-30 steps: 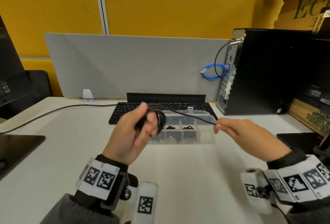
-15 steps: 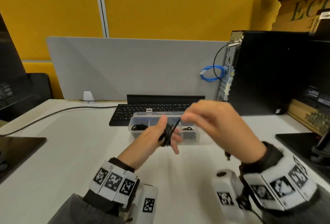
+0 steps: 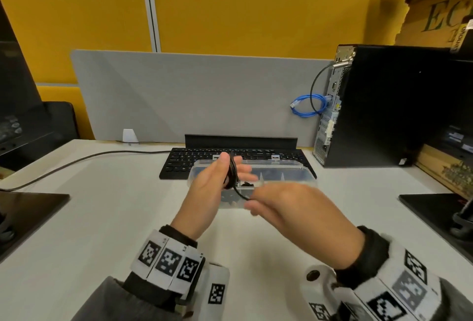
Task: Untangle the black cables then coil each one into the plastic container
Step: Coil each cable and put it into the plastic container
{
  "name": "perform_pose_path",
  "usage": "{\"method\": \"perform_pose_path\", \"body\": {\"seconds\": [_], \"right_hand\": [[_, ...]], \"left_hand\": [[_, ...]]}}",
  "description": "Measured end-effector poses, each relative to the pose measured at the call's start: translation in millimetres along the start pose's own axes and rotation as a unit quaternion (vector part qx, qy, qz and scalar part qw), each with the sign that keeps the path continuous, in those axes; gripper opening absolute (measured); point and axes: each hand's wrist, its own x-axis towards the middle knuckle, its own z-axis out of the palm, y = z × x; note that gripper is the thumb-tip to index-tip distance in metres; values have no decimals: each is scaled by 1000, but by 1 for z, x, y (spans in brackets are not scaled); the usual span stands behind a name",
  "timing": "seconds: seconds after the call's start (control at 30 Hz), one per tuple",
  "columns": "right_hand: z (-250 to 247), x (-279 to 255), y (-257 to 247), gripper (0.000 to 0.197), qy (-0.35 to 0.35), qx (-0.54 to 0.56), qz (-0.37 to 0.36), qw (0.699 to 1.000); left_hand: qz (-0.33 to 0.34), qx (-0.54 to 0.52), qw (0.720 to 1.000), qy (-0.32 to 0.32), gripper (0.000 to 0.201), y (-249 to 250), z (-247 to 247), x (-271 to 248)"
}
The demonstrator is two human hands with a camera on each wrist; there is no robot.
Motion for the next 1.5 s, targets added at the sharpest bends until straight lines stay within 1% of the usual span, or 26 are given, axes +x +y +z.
{"method": "perform_pose_path", "body": {"seconds": [0.07,0.1,0.17,0.23,0.27,0.33,0.37,0.47,0.53,0.63,0.67,0.73,0.8,0.83,0.97,1.03,1.1,1.13,1.17,1.2,1.27,1.3,1.33,1.37,1.43,1.5], "right_hand": [[-6,2,5,24,92,40,22,995],[-6,2,10,19,96,93,52,990],[0,3,17,30,54,235,97,966],[7,2,17,36,28,358,103,928],[10,1,16,34,22,385,94,918],[18,0,16,27,23,382,89,920],[21,-1,17,27,24,369,91,925],[28,-2,21,24,41,357,105,927],[32,-2,23,15,52,375,130,916],[36,-3,27,18,51,412,177,893],[38,-3,27,19,57,418,192,886],[41,-3,26,23,79,435,223,869],[44,-1,22,27,98,447,241,856],[44,0,19,29,106,467,249,842],[42,3,9,32,110,577,282,759],[45,3,8,34,106,598,291,739],[48,3,8,37,97,613,302,724],[49,2,8,36,88,611,306,724],[50,1,10,32,78,598,304,738],[49,0,12,24,73,565,294,767],[46,-4,20,12,81,439,236,863],[45,-6,27,14,90,356,197,909],[43,-8,34,18,105,269,168,943],[41,-10,42,21,131,187,152,962],[38,-11,51,25,200,96,155,963],[38,-9,50,21,250,131,158,946]], "left_hand": [[-36,31,995,-85,72,0,-2,-1],[-51,42,990,-128,78,1,-1,-3],[-67,14,982,-174,82,6,1,-5],[-77,-40,979,-185,72,13,2,-8],[-77,-50,978,-188,62,15,2,-10],[-65,-34,980,-187,34,17,2,-11],[-59,-18,981,-183,26,17,2,-11],[-48,10,984,-173,23,14,6,-11],[-48,33,985,-162,17,10,8,-10],[-58,42,989,-133,6,2,14,-9],[-62,32,991,-116,6,0,15,-9],[-81,-8,993,-86,23,-5,13,-6],[-112,-56,988,-86,36,-7,10,-4],[-125,-88,984,-93,35,-6,10,-4],[-157,-209,960,-98,16,-7,11,-4],[-156,-232,954,-105,9,-9,13,-4],[-150,-246,952,-99,18,-8,14,-3],[-141,-244,955,-88,19,-7,15,-2],[-127,-229,962,-70,23,-6,15,-2],[-112,-197,973,-52,26,-5,13,-1],[-87,-118,989,-27,25,-7,10,1],[-83,-89,992,-26,26,-7,9,0],[-86,-73,993,-34,26,-7,9,0],[-95,-69,992,-49,27,-6,10,-1],[-109,-89,987,-84,27,-4,14,-3],[-110,-140,978,-110,29,-2,18,-5]]}}
